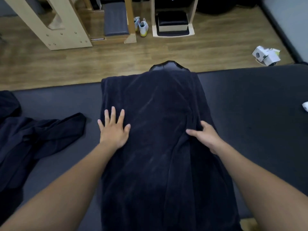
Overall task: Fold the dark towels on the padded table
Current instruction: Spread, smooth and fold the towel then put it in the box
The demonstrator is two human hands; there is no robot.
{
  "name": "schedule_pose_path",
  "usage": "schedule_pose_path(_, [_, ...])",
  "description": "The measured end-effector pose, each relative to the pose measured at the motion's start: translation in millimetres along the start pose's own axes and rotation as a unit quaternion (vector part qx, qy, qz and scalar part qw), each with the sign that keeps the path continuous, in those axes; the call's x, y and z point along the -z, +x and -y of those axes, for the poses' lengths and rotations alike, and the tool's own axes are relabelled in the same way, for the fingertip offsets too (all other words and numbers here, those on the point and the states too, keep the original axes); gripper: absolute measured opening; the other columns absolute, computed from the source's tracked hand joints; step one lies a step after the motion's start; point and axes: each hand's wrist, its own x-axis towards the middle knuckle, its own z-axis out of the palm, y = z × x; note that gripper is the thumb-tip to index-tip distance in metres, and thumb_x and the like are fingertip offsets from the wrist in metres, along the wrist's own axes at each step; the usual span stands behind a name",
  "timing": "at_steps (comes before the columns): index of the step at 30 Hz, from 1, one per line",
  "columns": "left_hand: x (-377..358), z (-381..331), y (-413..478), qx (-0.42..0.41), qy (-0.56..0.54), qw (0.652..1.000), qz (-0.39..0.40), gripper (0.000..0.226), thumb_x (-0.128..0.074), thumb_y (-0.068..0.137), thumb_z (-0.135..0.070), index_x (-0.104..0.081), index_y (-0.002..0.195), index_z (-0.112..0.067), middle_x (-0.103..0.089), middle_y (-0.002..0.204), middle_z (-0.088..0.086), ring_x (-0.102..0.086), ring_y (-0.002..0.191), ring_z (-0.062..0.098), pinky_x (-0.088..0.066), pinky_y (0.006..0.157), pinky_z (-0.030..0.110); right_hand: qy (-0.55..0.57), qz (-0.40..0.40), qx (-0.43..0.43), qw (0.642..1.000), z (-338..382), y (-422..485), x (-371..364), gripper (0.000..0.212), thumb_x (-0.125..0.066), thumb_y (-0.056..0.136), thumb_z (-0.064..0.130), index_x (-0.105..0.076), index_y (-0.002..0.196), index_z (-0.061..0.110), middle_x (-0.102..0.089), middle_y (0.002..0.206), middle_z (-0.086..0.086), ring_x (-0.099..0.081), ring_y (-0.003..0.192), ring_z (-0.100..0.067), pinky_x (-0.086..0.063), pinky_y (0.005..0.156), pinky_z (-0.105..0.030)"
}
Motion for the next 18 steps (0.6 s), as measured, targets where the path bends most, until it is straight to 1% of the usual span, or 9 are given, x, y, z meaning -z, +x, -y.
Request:
schedule_pose_path(1, [-11.7, 3.6, -22.3, -0.016, -0.003, 1.0, -0.015, 0.064, -0.02, 0.102, -0.052, 0.003, 0.157, -0.03, 0.019, 0.163, 0.003, 0.021, 0.149, 0.027, 0.002, 0.12, 0.056, -0.061, 0.023, -0.021, 0.998, -11.1, -6.6, 3.5, 0.087, -0.083, 0.069, 0.049, -0.046, 0.142, 0.023, -0.056, 0.135, 0.008, -0.055, 0.123, -0.016, -0.044, 0.107, -0.039])
schedule_pose_path(2, [-27.8, 7.8, -50.5, -0.029, -0.009, 0.999, -0.026, 0.063, -0.018, 0.102, -0.052, 0.001, 0.157, -0.03, 0.016, 0.164, 0.004, 0.021, 0.149, 0.027, 0.001, 0.121, 0.056, -0.112, 0.048, -0.03, 0.992, -24.5, -12.6, 7.1, 0.091, -0.084, 0.068, 0.051, -0.044, 0.144, 0.023, -0.055, 0.136, 0.009, -0.054, 0.125, -0.016, -0.044, 0.108, -0.039])
schedule_pose_path(5, [-76.1, 22.3, -135.5, -0.042, -0.009, 0.998, -0.036, 0.064, -0.017, 0.099, -0.054, -0.012, 0.157, -0.027, 0.0, 0.165, 0.01, 0.008, 0.151, 0.033, -0.01, 0.118, 0.062, -0.134, 0.073, -0.041, 0.987, -60.5, -31.2, 24.3, 0.042, -0.074, 0.084, 0.041, -0.065, 0.12, 0.02, -0.069, 0.118, 0.005, -0.065, 0.107, -0.015, -0.05, 0.1, -0.04])
schedule_pose_path(6, [-85.8, 25.7, -154.4, -0.039, -0.006, 0.999, -0.032, 0.066, -0.021, 0.098, -0.054, -0.017, 0.156, -0.025, -0.006, 0.164, 0.013, 0.002, 0.151, 0.035, -0.012, 0.116, 0.064, -0.098, 0.051, -0.047, 0.993, -70.5, -34.7, 29.5, 0.034, -0.071, 0.087, 0.04, -0.068, 0.113, 0.019, -0.072, 0.113, 0.001, -0.067, 0.101, -0.016, -0.052, 0.098, -0.041])
schedule_pose_path(10, [-99.2, 22.1, -194.6, -0.076, 0.035, 0.995, -0.052, 0.071, -0.035, 0.092, -0.053, -0.034, 0.151, -0.013, -0.024, 0.158, 0.023, -0.015, 0.148, 0.04, -0.015, 0.114, 0.066, -0.027, -0.064, -0.053, 0.996, -95.1, -54.5, 30.1, 0.047, -0.073, 0.082, 0.049, -0.067, 0.11, 0.011, -0.073, 0.104, -0.002, -0.07, 0.097, -0.019, -0.056, 0.092, -0.041])
schedule_pose_path(12, [-102.2, 20.3, -207.7, -0.11, 0.051, 0.991, -0.055, 0.073, -0.039, 0.09, -0.052, -0.034, 0.15, -0.012, -0.025, 0.157, 0.023, -0.018, 0.148, 0.041, -0.014, 0.114, 0.066, -0.012, -0.104, -0.054, 0.993, -102.5, -65.9, 24.6, 0.034, -0.069, 0.088, 0.043, -0.07, 0.095, 0.01, -0.074, 0.089, -0.002, -0.071, 0.087, -0.02, -0.057, 0.079, -0.035])
schedule_pose_path(14, [-104.6, 16.6, -218.8, -0.154, 0.063, 0.985, -0.052, 0.07, -0.042, 0.088, -0.048, -0.038, 0.148, -0.013, -0.031, 0.156, 0.021, -0.023, 0.146, 0.041, -0.015, 0.113, 0.066, -0.055, -0.178, -0.041, 0.982, -106.6, -75.5, 28.0, 0.035, -0.063, 0.093, 0.04, -0.066, 0.084, 0.006, -0.071, 0.082, -0.006, -0.067, 0.086, -0.028, -0.049, 0.067, -0.031])
schedule_pose_path(16, [-106.2, 6.4, -225.6, -0.207, 0.065, 0.975, -0.054, 0.06, -0.045, 0.085, -0.042, -0.054, 0.139, -0.015, -0.046, 0.147, 0.014, -0.035, 0.14, 0.035, -0.026, 0.11, 0.06, -0.099, -0.28, -0.047, 0.954, -110.9, -80.0, 31.1, 0.029, -0.062, 0.094, 0.036, -0.06, 0.082, 0.009, -0.067, 0.085, -0.01, -0.063, 0.092, -0.037, -0.044, 0.068, -0.035])
schedule_pose_path(18, [-106.5, -14.3, -229.0, -0.252, 0.029, 0.965, -0.059, 0.05, -0.046, 0.085, -0.04, -0.065, 0.124, -0.015, -0.061, 0.129, 0.005, -0.047, 0.123, 0.026, -0.037, 0.098, 0.048, -0.15, -0.307, -0.041, 0.939, -115.1, -86.7, 21.5, 0.021, -0.062, 0.093, 0.034, -0.059, 0.09, 0.013, -0.068, 0.092, -0.013, -0.061, 0.096, -0.038, -0.046, 0.078, -0.039])
